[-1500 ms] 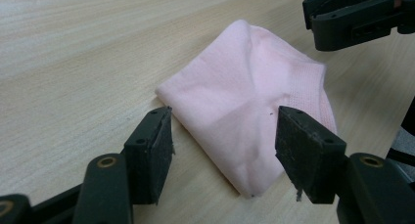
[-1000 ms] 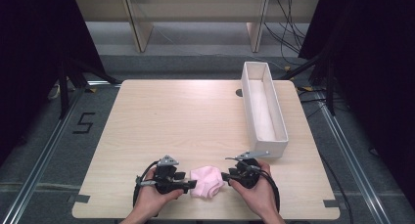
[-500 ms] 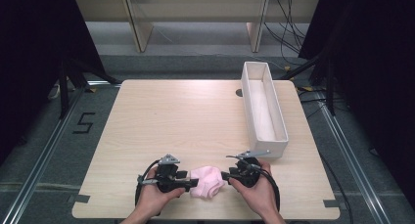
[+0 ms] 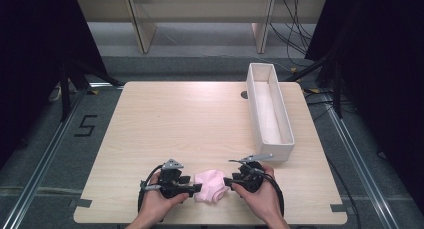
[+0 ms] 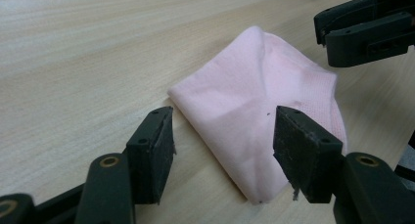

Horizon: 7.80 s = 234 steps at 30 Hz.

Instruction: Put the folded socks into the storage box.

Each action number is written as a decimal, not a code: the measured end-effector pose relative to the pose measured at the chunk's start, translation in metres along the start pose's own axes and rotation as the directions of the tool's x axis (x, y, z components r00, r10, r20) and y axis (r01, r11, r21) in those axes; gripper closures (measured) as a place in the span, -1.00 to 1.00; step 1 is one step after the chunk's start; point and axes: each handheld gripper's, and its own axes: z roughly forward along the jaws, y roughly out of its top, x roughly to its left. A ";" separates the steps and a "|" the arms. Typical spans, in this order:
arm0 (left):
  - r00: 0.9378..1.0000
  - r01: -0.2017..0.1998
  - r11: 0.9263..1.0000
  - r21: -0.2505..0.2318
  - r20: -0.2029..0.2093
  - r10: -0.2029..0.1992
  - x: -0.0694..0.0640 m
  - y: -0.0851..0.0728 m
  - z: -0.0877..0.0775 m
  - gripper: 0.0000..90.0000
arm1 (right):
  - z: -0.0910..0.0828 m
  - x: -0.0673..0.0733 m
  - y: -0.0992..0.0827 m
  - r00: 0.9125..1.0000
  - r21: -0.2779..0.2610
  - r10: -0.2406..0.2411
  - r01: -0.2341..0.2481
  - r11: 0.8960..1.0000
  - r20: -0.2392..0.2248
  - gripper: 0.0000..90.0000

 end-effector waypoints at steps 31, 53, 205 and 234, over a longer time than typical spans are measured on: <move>1.000 -0.017 1.000 -0.012 -0.007 0.017 -0.007 0.003 0.018 0.74 | 0.021 0.008 -0.008 1.000 0.085 -0.026 0.025 0.996 0.004 0.48; 0.998 -0.035 0.999 -0.037 0.059 0.037 -0.006 0.025 0.002 0.71 | 0.021 0.011 -0.009 1.000 0.077 -0.009 0.009 0.997 0.000 0.50; 0.720 -0.675 0.717 0.175 0.368 0.588 -0.047 0.075 -0.027 0.79 | -0.019 0.028 0.048 0.707 0.011 -0.618 0.661 0.750 -0.345 0.38; 0.739 -0.651 0.745 0.146 0.344 0.578 -0.041 0.081 -0.031 0.76 | -0.022 0.028 0.044 0.700 -0.040 -0.611 0.646 0.763 -0.370 0.88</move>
